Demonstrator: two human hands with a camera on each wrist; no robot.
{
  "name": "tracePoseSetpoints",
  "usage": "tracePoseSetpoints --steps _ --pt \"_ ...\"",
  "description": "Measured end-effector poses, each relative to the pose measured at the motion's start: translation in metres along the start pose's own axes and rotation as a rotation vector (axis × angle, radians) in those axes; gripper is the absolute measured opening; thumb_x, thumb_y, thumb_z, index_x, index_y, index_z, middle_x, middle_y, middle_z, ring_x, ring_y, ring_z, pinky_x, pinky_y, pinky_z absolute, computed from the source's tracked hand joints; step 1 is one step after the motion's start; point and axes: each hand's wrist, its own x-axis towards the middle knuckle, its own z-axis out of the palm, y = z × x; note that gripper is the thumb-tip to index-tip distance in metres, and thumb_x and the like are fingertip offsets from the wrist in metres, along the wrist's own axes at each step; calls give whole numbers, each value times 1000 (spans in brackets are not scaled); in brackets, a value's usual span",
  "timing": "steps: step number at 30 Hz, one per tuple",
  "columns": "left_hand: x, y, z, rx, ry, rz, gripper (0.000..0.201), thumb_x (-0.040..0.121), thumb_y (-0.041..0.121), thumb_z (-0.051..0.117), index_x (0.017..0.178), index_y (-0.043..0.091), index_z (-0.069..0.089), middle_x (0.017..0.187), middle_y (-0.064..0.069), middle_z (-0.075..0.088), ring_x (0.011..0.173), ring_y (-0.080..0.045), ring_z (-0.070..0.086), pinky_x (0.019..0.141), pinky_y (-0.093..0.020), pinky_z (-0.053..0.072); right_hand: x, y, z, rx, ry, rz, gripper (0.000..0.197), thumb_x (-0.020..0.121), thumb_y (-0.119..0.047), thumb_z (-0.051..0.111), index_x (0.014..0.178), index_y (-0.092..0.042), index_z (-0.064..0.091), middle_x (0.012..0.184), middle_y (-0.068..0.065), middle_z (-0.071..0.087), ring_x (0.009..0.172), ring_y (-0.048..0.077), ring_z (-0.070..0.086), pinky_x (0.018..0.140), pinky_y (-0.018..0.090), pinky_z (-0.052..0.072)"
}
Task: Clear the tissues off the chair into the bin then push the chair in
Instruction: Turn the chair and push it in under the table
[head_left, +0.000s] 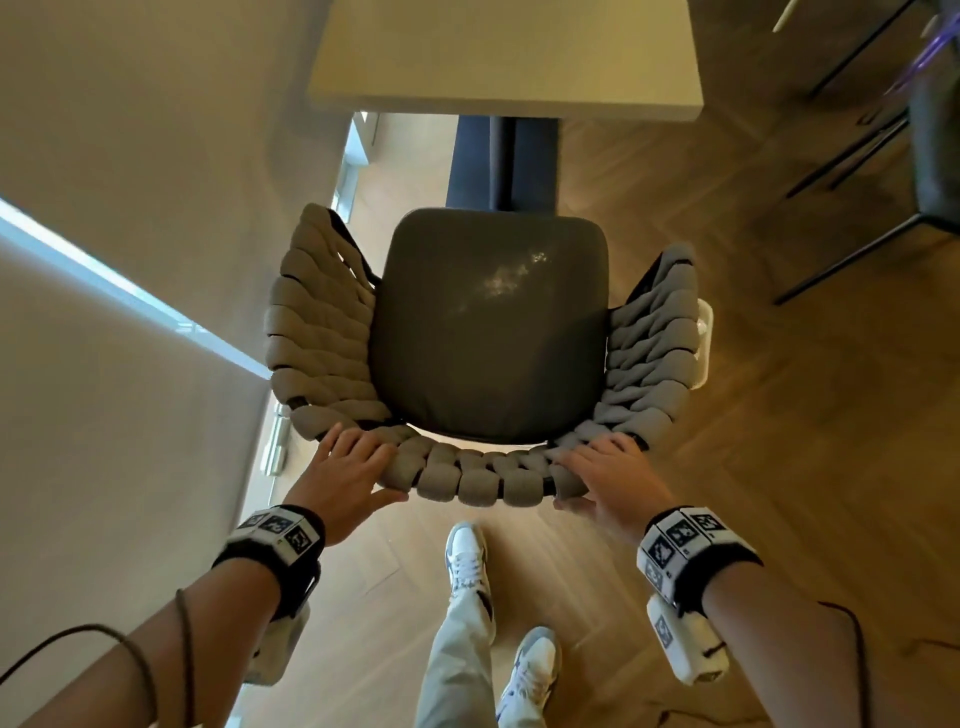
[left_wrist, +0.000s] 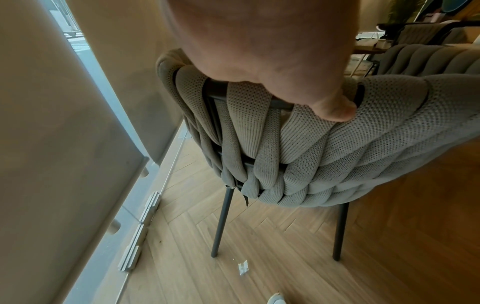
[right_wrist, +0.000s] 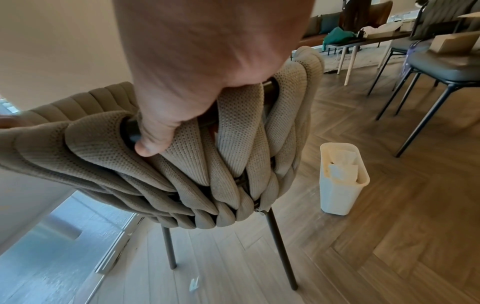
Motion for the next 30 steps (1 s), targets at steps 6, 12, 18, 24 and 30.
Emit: tracePoseSetpoints --steps 6,12,18,24,30 --pt "50 -17 -22 -9 73 -12 56 79 65 53 120 28 53 123 0 59 112 -27 54 107 -49 35 56 21 -39 -6 -14 30 58 84 -54 57 135 -30 46 131 -7 58 127 18 44 113 37 13" --pt "95 -26 -38 21 106 -4 56 77 64 55 117 25 56 118 -2 63 104 -29 58 99 -47 45 90 45 -63 2 -36 58 55 85 -55 54 134 -32 46 132 -9 56 128 17 42 115 37 12" --pt "124 -23 -51 -14 86 -12 58 82 64 49 125 25 51 128 -1 55 116 -27 50 106 -44 36 111 64 -82 14 -55 102 53 84 -53 57 133 -34 46 132 -10 55 130 16 41 117 38 10" --pt "129 -27 -51 -11 61 -16 58 80 64 51 124 26 51 126 -1 58 114 -28 51 105 -46 38 114 66 -81 2 -46 97 53 84 -54 57 132 -35 47 129 -11 56 128 16 42 117 37 11" --pt "128 -27 -54 -19 50 -21 59 81 63 51 125 24 50 127 -2 57 115 -28 50 105 -46 37 116 68 -77 -8 -36 93 52 83 -55 58 130 -35 48 129 -11 58 127 16 44 117 39 12"
